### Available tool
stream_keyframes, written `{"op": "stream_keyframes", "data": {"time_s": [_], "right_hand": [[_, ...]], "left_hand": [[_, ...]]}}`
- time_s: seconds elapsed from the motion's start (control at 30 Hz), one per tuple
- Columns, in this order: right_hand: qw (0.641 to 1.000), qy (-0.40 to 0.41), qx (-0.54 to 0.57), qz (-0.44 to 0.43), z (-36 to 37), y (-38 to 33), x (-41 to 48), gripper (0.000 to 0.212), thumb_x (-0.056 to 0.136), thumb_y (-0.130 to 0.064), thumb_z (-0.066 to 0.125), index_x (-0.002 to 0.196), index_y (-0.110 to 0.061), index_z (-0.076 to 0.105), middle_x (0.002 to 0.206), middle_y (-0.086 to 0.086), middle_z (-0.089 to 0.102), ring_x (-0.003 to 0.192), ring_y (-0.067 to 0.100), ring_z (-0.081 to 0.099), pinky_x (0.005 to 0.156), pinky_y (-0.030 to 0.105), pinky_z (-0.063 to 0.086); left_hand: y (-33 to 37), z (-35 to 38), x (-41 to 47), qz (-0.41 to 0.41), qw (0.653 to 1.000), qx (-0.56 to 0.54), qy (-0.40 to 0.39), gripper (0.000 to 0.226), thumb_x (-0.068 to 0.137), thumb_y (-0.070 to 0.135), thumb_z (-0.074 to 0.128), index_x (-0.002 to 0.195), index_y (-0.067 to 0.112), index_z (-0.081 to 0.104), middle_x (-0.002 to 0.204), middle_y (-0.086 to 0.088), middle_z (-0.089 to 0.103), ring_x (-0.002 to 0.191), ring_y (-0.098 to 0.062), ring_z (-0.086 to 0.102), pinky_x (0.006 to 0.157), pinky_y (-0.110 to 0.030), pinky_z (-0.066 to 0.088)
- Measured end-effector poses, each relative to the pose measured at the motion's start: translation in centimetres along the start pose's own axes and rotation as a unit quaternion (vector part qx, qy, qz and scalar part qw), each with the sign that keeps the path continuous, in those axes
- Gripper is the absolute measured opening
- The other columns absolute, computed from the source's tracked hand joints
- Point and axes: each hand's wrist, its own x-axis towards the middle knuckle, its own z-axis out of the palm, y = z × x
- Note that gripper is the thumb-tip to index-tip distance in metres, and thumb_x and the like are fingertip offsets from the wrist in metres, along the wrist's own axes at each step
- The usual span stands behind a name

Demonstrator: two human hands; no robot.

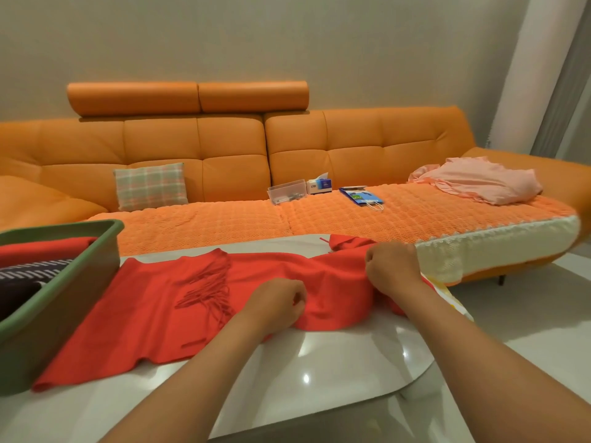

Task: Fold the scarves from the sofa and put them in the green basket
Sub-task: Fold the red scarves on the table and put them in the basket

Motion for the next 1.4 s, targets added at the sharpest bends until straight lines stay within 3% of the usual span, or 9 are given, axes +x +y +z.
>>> {"op": "stream_keyframes", "data": {"time_s": [0.13,0.23,0.33,0.47,0.6,0.7,1.07,1.23,1.4], "right_hand": [[0.981,-0.099,-0.138,-0.098,0.4,-1.1,-0.7,0.032,0.088,-0.019,0.044,0.108,-0.021,0.069,0.118,0.005,0.067,0.121,0.028,0.050,0.111,0.046,0.025],[0.979,-0.068,-0.018,-0.189,0.5,-2.7,-0.7,0.028,0.084,-0.018,0.051,0.101,-0.025,0.073,0.120,0.001,0.066,0.119,0.025,0.053,0.102,0.034,0.038],[0.957,-0.181,0.118,-0.196,1.1,-4.4,-1.3,0.044,0.085,-0.017,0.052,0.125,-0.029,0.066,0.139,-0.003,0.057,0.131,0.021,0.049,0.109,0.032,0.038],[0.948,-0.274,0.004,-0.160,1.6,-4.6,-1.2,0.044,0.088,-0.022,0.048,0.128,-0.032,0.063,0.136,-0.001,0.060,0.124,0.024,0.056,0.102,0.034,0.046],[0.980,-0.136,-0.066,-0.130,2.4,-4.9,0.6,0.028,0.092,-0.018,0.046,0.111,-0.014,0.067,0.119,0.008,0.066,0.110,0.030,0.063,0.086,0.036,0.050],[0.986,-0.098,-0.003,-0.134,4.1,-5.3,2.5,0.028,0.094,-0.010,0.045,0.115,-0.015,0.062,0.123,0.008,0.059,0.115,0.028,0.056,0.090,0.038,0.045],[0.963,-0.104,-0.201,-0.144,7.5,-7.3,8.9,0.033,0.097,-0.012,0.041,0.121,-0.020,0.062,0.124,0.005,0.064,0.124,0.028,0.050,0.113,0.051,0.022],[0.982,-0.087,0.025,-0.164,5.6,-7.2,9.2,0.021,0.086,-0.013,0.054,0.094,-0.015,0.073,0.102,0.006,0.072,0.097,0.027,0.064,0.081,0.035,0.051],[0.947,-0.181,0.196,-0.178,2.3,-7.5,7.7,0.012,0.077,-0.013,0.069,0.079,-0.018,0.079,0.078,-0.009,0.073,0.074,0.004,0.065,0.068,0.020,0.050]], "left_hand": [[1.8,-0.9,-0.3,-0.030,0.987,-0.128,-0.089,0.013,0.081,0.017,0.054,0.078,0.021,0.066,0.070,0.013,0.064,0.064,-0.003,0.057,0.061,-0.020,0.044],[2.1,-0.8,-0.1,-0.028,0.981,-0.187,-0.048,0.015,0.086,0.012,0.057,0.080,0.021,0.067,0.069,0.019,0.063,0.062,0.004,0.055,0.064,-0.019,0.044],[0.3,0.4,0.6,-0.011,0.997,-0.071,0.034,0.023,0.088,0.021,0.060,0.110,0.024,0.067,0.110,0.006,0.064,0.102,-0.010,0.057,0.092,-0.034,0.044],[-1.1,0.5,0.2,-0.042,0.976,0.073,-0.200,0.081,0.079,0.069,0.061,0.150,0.042,0.031,0.161,0.001,0.021,0.148,-0.023,0.016,0.119,-0.048,0.016],[-1.4,-0.4,0.7,-0.022,0.988,-0.009,-0.153,0.074,0.069,0.081,0.051,0.129,0.040,0.057,0.136,0.008,0.050,0.127,-0.014,0.041,0.111,-0.038,0.031],[-2.4,-0.7,2.7,-0.037,0.994,-0.102,-0.025,0.022,0.093,0.038,0.059,0.102,0.023,0.072,0.105,0.006,0.068,0.098,-0.014,0.061,0.092,-0.033,0.046],[-6.5,-0.1,10.4,-0.063,0.998,0.008,0.022,0.049,0.093,0.002,0.043,0.138,0.020,0.052,0.141,0.000,0.055,0.130,-0.019,0.050,0.109,-0.035,0.039],[-6.4,0.6,10.7,-0.016,1.000,0.005,0.002,0.066,0.091,0.012,0.057,0.151,0.029,0.036,0.150,0.004,0.046,0.136,-0.018,0.042,0.113,-0.040,0.033],[-7.4,0.2,8.1,0.029,0.995,-0.012,0.093,0.026,0.083,0.011,0.062,0.098,0.029,0.072,0.094,0.014,0.071,0.086,-0.008,0.063,0.084,-0.037,0.051]]}}
